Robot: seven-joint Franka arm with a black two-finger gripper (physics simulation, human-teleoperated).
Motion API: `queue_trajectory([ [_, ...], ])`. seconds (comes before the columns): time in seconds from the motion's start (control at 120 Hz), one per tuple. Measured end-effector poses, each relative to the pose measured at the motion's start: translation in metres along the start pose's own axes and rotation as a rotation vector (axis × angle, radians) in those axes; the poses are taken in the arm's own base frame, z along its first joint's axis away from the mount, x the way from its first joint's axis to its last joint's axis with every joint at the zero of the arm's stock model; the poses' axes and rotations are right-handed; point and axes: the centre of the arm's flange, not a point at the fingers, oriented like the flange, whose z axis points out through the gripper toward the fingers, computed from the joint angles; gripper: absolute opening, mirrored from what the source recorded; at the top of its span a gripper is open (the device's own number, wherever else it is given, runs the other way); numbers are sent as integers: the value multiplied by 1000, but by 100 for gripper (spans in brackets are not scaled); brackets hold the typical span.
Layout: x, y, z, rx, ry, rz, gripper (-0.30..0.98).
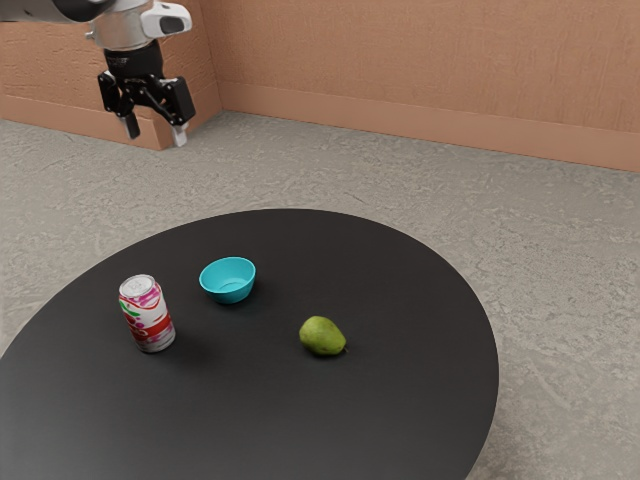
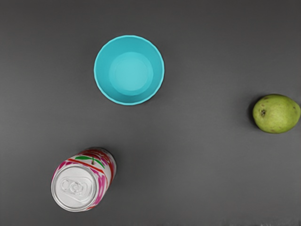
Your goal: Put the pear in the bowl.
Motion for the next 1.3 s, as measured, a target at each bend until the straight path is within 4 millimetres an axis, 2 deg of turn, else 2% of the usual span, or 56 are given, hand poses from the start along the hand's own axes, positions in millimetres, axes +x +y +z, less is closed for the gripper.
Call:
queue_trajectory([
  [0.142,2,2,1,6,-2,7,69],
  [0.258,15,30,13,12,-12,26,69],
  [0.358,19,38,18,-40,-19,-20,69],
  [0.4,19,55,20,-57,-24,-29,69],
  [0.467,15,100,26,-67,-44,-38,69],
  [0.533,7,140,40,-65,-79,-66,69],
  [0.575,-4,156,55,-63,-107,-91,69],
  [0.617,-11,167,81,-58,-138,-122,69],
  [0.683,-21,177,126,-71,-176,-189,69],
  [0.725,-23,180,146,-88,-188,-240,69],
  [0.8,-22,181,174,-122,-196,-335,69],
  [1.008,-4,187,252,-147,-239,-562,69],
  [1.125,12,189,287,-134,-255,-656,69],
  [1.3,40,188,312,-134,-253,-763,69],
])
